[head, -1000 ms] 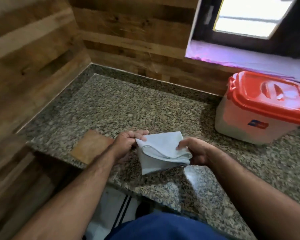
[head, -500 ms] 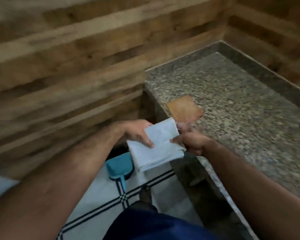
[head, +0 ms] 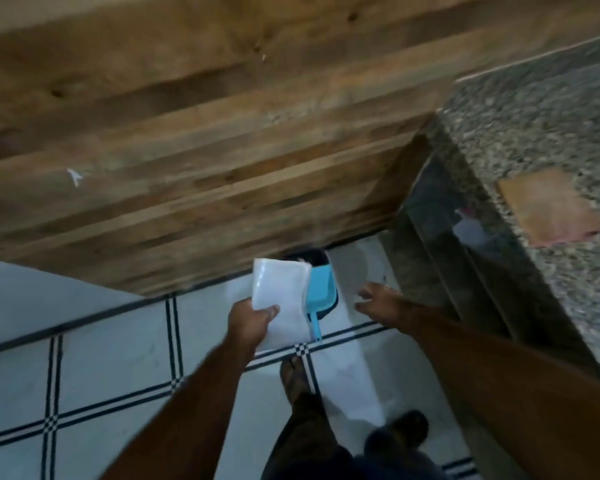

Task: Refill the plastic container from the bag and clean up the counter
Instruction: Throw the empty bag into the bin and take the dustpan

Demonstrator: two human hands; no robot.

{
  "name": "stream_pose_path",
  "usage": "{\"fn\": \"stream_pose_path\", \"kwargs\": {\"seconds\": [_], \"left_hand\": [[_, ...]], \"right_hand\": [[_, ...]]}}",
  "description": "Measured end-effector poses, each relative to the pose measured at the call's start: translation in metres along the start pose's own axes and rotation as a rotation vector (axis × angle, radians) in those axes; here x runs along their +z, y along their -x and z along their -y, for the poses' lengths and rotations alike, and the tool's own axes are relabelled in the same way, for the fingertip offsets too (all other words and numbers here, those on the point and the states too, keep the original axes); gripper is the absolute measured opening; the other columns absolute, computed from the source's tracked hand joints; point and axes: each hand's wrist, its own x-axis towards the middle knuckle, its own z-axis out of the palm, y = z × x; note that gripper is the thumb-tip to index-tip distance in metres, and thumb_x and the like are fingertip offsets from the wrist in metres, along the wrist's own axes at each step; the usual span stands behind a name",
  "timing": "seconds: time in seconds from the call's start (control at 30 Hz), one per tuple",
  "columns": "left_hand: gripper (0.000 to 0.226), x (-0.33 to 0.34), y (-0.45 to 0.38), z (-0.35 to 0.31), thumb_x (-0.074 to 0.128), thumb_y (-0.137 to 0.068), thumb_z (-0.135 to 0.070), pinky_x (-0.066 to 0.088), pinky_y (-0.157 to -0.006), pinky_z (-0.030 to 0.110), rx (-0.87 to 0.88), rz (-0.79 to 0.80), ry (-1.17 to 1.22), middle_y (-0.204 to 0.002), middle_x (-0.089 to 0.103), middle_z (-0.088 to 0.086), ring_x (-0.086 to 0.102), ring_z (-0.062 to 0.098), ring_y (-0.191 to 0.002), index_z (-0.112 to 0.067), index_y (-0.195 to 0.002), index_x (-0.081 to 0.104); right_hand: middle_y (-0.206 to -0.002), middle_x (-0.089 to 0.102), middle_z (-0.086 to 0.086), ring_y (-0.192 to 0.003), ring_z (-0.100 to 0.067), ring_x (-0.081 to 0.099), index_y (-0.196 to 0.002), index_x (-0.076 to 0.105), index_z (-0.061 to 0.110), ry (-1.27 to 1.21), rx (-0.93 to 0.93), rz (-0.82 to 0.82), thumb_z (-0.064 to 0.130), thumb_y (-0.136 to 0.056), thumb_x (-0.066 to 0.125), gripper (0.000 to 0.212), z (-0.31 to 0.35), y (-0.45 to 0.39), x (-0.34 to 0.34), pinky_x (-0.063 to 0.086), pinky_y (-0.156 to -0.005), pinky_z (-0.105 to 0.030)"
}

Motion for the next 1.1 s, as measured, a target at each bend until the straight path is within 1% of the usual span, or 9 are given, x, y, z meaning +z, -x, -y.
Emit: {"fn": "stream_pose_path", "kwargs": {"seconds": [0.07, 0.2, 0.3, 0.43, 0.6, 0.73, 0.83, 1.0, 1.1], "left_hand": [[0.039, -0.008, -0.032, 0.025, 0.092, -0.081, -0.023, 0.066, -0.09, 0.052, -0.073, -0.058, 0.109, -0.109, 0.081, 0.015, 0.078, 0.035, -0.092, -0.008, -0.115, 0.078], [0.051, -0.01, -0.095, 0.062, 0.087, -0.082, -0.036, 0.066, -0.089, 0.052, -0.125, -0.163, 0.105, -0.107, 0.08, 0.013, 0.077, 0.035, -0.094, -0.004, -0.119, 0.078], [0.049, 0.007, -0.138, 0.089, 0.081, -0.085, -0.033, 0.066, -0.091, 0.049, -0.132, -0.152, 0.05, -0.113, 0.079, 0.011, 0.076, 0.034, -0.1, -0.006, -0.126, 0.077], [0.033, 0.038, -0.196, 0.125, 0.075, -0.09, -0.03, 0.065, -0.088, 0.047, -0.097, -0.117, -0.162, -0.099, 0.078, 0.008, 0.077, 0.035, -0.095, -0.008, -0.114, 0.08], [0.024, 0.074, -0.242, 0.18, 0.069, -0.097, -0.03, 0.06, -0.082, 0.039, -0.025, -0.088, -0.416, -0.101, 0.08, 0.014, 0.074, 0.035, -0.093, -0.01, -0.107, 0.079], [0.026, 0.091, -0.251, 0.208, 0.069, -0.1, -0.031, 0.057, -0.078, 0.034, -0.068, -0.126, -0.382, -0.097, 0.078, 0.008, 0.073, 0.03, -0.089, -0.011, -0.112, 0.079], [0.028, 0.092, -0.251, 0.209, 0.068, -0.103, -0.032, 0.052, -0.074, 0.031, -0.09, -0.164, -0.365, -0.1, 0.077, 0.009, 0.072, 0.028, -0.088, -0.008, -0.115, 0.078], [0.029, 0.092, -0.246, 0.17, 0.06, -0.107, -0.029, 0.05, -0.078, 0.035, 0.004, -0.118, -0.541, -0.104, 0.079, 0.016, 0.07, 0.033, -0.091, -0.008, -0.119, 0.077], [0.025, 0.103, -0.252, 0.135, 0.057, -0.109, -0.025, 0.048, -0.078, 0.036, 0.165, -0.005, -0.689, -0.101, 0.079, 0.015, 0.071, 0.039, -0.095, -0.013, -0.117, 0.077]], "right_hand": [[-0.151, 0.058, -0.013, -0.132, -0.032, 0.059, -0.147, 0.057, 0.011, 0.011, 0.092, 0.029, 0.028, -0.101, 0.068, 0.05, -0.002, -0.034, 0.036, 0.049, -0.111, -0.042], [-0.132, 0.062, -0.017, -0.114, -0.03, 0.061, -0.14, 0.06, 0.004, -0.088, 0.208, 0.028, 0.016, -0.102, 0.066, 0.04, -0.007, -0.106, 0.097, 0.053, -0.089, -0.022], [-0.137, 0.064, -0.016, -0.127, -0.033, 0.061, -0.142, 0.059, 0.005, -0.118, 0.26, 0.046, 0.021, -0.103, 0.063, 0.042, -0.026, -0.171, 0.141, 0.049, -0.101, -0.029], [-0.058, 0.067, 0.003, -0.049, -0.008, 0.062, -0.117, 0.051, 0.008, -0.212, 0.348, 0.059, 0.006, -0.107, 0.057, 0.012, -0.054, -0.241, 0.199, 0.043, -0.045, -0.016], [-0.082, 0.053, -0.009, -0.066, -0.019, 0.051, -0.093, 0.049, 0.016, -0.222, 0.433, 0.143, 0.036, -0.073, 0.09, 0.05, -0.103, -0.323, 0.272, 0.04, -0.054, -0.03], [-0.086, 0.063, -0.013, -0.074, -0.024, 0.06, -0.104, 0.067, 0.0, -0.317, 0.454, 0.152, 0.02, -0.081, 0.093, 0.04, -0.111, -0.347, 0.3, 0.046, -0.058, -0.031], [-0.079, 0.062, -0.01, -0.068, -0.024, 0.058, -0.096, 0.067, 0.011, -0.475, 0.426, 0.098, 0.012, -0.08, 0.089, 0.027, -0.105, -0.348, 0.297, 0.049, -0.059, -0.036], [-0.086, 0.073, -0.003, -0.078, -0.027, 0.073, -0.09, 0.067, 0.026, -0.475, 0.45, -0.165, 0.042, -0.086, 0.072, 0.018, -0.093, -0.322, 0.246, 0.066, -0.07, -0.043], [-0.097, 0.072, -0.008, -0.091, -0.032, 0.069, -0.098, 0.071, 0.018, -0.341, 0.488, -0.329, 0.043, -0.094, 0.069, 0.025, -0.11, -0.309, 0.201, 0.05, -0.075, -0.035]]}}
